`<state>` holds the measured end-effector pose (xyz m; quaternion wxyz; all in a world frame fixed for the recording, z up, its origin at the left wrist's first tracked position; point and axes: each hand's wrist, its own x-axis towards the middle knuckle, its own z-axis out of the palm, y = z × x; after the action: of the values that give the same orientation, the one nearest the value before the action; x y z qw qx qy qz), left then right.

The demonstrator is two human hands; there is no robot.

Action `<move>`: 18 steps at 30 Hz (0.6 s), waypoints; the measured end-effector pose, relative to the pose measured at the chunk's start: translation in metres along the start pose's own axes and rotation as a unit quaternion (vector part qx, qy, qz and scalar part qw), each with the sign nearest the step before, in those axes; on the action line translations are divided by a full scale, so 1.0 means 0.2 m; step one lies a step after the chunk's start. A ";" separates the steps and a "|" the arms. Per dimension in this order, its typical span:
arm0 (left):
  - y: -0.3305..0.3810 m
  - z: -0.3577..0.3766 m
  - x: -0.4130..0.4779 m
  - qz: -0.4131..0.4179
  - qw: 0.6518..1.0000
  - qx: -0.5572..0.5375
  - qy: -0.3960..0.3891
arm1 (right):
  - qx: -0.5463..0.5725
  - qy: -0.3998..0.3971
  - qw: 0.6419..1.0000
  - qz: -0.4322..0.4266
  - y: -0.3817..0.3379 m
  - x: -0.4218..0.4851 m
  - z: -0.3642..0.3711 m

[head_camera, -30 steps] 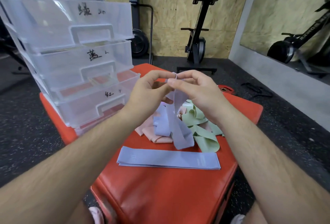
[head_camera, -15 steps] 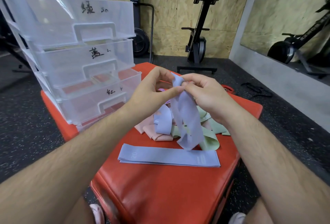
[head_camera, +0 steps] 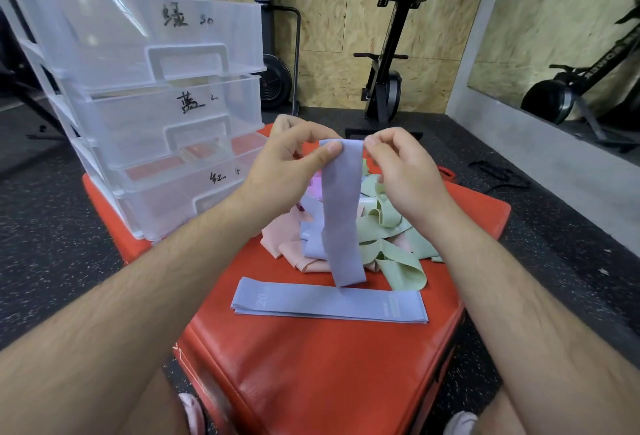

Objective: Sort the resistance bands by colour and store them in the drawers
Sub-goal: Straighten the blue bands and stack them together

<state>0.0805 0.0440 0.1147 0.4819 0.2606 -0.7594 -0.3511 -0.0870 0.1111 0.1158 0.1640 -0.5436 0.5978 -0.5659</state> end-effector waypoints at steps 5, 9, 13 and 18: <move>-0.01 -0.04 0.01 -0.007 0.996 -0.061 -0.061 | 0.108 -0.085 0.990 0.037 0.00 -0.01 0.04; -0.03 -0.04 -0.01 -0.086 0.979 -0.166 -0.081 | 0.081 -0.118 0.989 0.034 0.05 -0.02 0.09; -0.04 -0.06 -0.01 -0.072 0.986 -0.133 -0.067 | 0.044 -0.100 0.994 0.021 0.08 -0.02 0.15; -0.09 -0.09 -0.01 -0.072 0.994 -0.081 -0.030 | 0.030 -0.201 0.979 0.035 0.11 -0.01 0.13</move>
<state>0.0987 0.0294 0.1044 0.4519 0.2642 -0.7220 -0.4524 -0.0764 0.0944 0.0886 0.3170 -0.6195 0.5541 -0.4568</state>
